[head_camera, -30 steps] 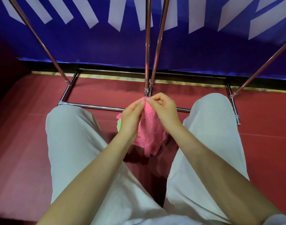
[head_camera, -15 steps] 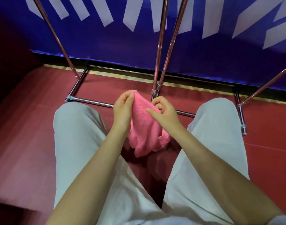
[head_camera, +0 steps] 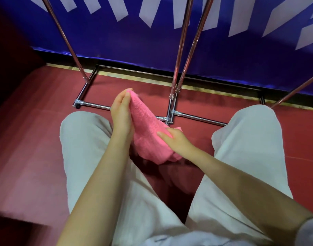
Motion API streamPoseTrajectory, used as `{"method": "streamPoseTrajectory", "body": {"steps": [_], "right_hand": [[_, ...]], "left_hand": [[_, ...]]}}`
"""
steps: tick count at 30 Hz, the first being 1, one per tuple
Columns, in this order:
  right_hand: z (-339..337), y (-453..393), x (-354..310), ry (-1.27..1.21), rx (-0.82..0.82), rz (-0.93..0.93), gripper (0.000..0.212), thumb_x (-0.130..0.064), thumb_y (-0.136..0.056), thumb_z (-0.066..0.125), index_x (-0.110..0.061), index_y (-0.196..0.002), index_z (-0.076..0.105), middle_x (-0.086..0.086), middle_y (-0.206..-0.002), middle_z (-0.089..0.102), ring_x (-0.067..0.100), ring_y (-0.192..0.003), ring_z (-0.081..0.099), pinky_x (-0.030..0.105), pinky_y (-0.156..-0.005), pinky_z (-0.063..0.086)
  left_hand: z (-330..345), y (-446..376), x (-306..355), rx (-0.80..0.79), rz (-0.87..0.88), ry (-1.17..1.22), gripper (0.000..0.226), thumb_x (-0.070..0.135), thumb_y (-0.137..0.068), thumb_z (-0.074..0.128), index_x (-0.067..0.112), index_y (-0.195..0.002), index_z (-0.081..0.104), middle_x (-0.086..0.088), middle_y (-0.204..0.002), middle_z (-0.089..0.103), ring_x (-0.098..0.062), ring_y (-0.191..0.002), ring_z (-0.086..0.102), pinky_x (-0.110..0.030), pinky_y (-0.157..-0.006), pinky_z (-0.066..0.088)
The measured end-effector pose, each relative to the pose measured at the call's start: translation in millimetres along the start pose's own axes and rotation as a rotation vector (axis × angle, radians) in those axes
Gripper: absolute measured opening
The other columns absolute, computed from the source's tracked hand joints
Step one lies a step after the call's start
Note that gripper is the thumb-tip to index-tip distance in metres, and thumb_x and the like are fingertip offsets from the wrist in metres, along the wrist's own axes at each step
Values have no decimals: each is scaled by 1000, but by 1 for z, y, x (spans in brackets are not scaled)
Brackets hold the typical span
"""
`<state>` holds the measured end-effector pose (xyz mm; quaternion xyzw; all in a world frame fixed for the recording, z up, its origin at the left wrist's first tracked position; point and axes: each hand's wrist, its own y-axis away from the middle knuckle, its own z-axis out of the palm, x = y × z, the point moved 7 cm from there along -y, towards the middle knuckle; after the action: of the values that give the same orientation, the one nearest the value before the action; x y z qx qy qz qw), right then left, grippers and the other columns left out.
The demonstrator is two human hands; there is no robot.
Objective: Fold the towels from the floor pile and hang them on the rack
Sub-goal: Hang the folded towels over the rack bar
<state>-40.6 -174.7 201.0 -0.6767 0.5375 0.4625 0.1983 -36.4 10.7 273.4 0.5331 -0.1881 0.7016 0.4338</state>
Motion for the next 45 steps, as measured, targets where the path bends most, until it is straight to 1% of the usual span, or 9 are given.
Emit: {"method": "streamPoseTrajectory", "body": {"steps": [4, 9, 13, 19, 22, 25, 34, 38, 45], "right_hand": [[12, 10, 36, 119, -165, 98, 47, -50, -86, 61, -11, -60, 56, 5, -58, 54, 17, -65, 49, 38, -69, 44], [0, 21, 61, 618, -316, 108, 42, -55, -89, 54, -15, -92, 67, 8, -94, 68, 27, -94, 61, 31, -72, 39], [-32, 19, 58, 701, -121, 69, 47, -59, -86, 55, -19, -108, 63, 10, -109, 68, 33, -103, 61, 34, -74, 41], [-93, 17, 40, 662, 214, 16, 47, -57, -90, 48, -17, -115, 44, 4, -74, 61, 32, -77, 63, 33, -59, 36], [-111, 18, 40, 746, 276, 16, 60, -58, -92, 43, -16, -134, 40, 10, -88, 68, 32, -86, 64, 36, -66, 44], [-128, 19, 47, 744, 261, 24, 48, -53, -91, 50, -12, -114, 57, 12, -99, 69, 34, -95, 62, 37, -72, 45], [-195, 12, 43, 538, 366, 62, 18, -26, -74, 77, -11, -77, 68, 9, -81, 69, 28, -84, 61, 31, -69, 38], [-209, 17, 43, 543, 410, 62, 14, -26, -75, 75, -16, -73, 65, 1, -76, 61, 25, -85, 58, 31, -65, 37], [-215, 16, 42, 537, 364, 40, 20, -30, -79, 73, -21, -71, 57, -2, -91, 50, 15, -94, 44, 32, -80, 39]], "left_hand": [[-16, -5, 3, 18, -7, 46, 18, 5, -97, 50, 14, -96, 66, -1, -88, 65, -7, -76, 62, -19, -74, 49], [-38, -12, 16, 77, 5, 86, 17, 4, -96, 51, 12, -98, 66, 1, -85, 66, -7, -76, 62, -21, -74, 51], [-37, -10, 22, 37, 90, -75, 20, 8, -97, 50, 20, -95, 66, 6, -93, 63, 1, -81, 60, -14, -76, 46], [-31, -19, 21, 107, 126, -113, 20, 9, -99, 46, 18, -101, 64, 7, -100, 64, 2, -88, 60, -13, -81, 45], [-21, -20, 12, 113, 113, -110, 20, 8, -100, 44, 14, -106, 62, 9, -96, 62, 5, -82, 59, -9, -73, 45], [-12, -20, 3, 89, 131, -169, 21, 8, -99, 44, 11, -110, 62, 7, -99, 62, 3, -86, 58, -10, -75, 45], [-5, -10, -18, 78, 143, -283, 19, 9, -97, 47, 16, -101, 64, 12, -95, 64, 4, -86, 58, -9, -78, 43], [0, -7, -28, 103, 137, -336, 19, 10, -97, 47, 18, -97, 64, 16, -89, 62, -1, -86, 56, -9, -76, 42], [0, -13, -45, 147, 25, -227, 14, 18, -98, 49, 20, -104, 62, 7, -91, 59, -9, -84, 52, -27, -82, 43]]}}
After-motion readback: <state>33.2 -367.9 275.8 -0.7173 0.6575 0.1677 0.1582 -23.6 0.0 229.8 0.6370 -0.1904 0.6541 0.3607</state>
